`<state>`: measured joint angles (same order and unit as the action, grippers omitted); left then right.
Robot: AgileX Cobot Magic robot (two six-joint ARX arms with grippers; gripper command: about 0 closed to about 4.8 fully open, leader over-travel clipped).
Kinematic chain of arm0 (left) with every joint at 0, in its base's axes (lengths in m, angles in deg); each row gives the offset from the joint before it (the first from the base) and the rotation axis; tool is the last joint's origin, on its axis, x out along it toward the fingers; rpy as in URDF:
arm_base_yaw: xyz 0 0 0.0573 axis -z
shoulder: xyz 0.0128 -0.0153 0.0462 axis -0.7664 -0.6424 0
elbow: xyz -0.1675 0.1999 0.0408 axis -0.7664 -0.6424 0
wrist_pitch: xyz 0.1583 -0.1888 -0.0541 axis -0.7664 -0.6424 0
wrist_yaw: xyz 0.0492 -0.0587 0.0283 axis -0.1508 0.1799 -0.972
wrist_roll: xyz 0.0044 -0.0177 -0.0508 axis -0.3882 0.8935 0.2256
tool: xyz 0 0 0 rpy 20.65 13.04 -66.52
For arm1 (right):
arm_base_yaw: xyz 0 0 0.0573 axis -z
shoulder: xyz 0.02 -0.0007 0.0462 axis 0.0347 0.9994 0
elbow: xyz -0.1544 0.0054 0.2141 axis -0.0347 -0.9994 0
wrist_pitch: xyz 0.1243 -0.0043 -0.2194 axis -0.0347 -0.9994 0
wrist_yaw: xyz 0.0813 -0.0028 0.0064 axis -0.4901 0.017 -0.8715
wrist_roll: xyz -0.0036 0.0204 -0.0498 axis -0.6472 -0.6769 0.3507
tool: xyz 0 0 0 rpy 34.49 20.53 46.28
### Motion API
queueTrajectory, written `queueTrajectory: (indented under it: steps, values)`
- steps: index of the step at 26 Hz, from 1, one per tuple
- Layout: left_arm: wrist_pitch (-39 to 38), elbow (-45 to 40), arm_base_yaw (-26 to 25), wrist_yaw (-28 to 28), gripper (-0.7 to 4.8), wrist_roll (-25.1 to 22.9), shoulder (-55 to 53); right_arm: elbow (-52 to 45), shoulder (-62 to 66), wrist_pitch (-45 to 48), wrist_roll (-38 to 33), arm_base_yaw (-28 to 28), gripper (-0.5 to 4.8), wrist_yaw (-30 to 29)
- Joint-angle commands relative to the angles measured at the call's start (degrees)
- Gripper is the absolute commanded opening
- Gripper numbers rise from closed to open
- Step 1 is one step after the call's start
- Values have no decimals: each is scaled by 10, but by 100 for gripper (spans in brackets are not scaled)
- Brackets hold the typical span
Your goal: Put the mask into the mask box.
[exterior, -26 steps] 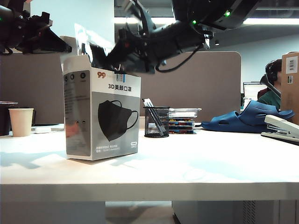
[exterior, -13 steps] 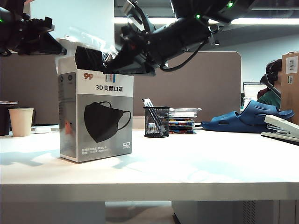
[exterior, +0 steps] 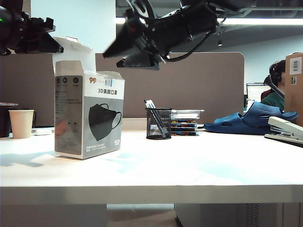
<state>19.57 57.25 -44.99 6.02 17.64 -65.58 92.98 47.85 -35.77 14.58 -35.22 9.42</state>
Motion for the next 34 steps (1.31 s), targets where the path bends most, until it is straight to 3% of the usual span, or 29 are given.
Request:
queueTrajectory:
  steps: [1, 6, 11, 13, 16, 18, 20, 27, 34]
  values:
    - [10, 3, -1, -57, -6, -2, 2, 1, -2, -4, 0, 2, -14, 35]
    - [8, 3, -2, -140, -6, -2, 2, 1, -14, -3, 0, 5, -6, 99]
    - [3, 3, -1, -136, 8, -2, 2, 1, -41, -3, 2, 12, -6, 146]
    - [0, 3, -1, -108, 163, -2, 2, 1, -66, -3, 3, 26, -6, 173]
    - [1, 3, -1, -100, 219, -2, 2, 1, -87, -3, 3, 39, -6, 212]
    - [0, 3, -1, -94, 306, -2, 2, 1, -107, -3, 4, 51, -6, 231]
    - [1, 3, -1, -87, 355, -2, 2, 1, -119, -4, 4, 60, -6, 234]
    - [-4, 3, -2, -74, 355, -2, 44, 1, -176, -43, 15, 97, -6, 289]
    - [-75, 3, -2, -96, 348, -2, 161, 1, -235, -132, 16, 147, -6, 333]
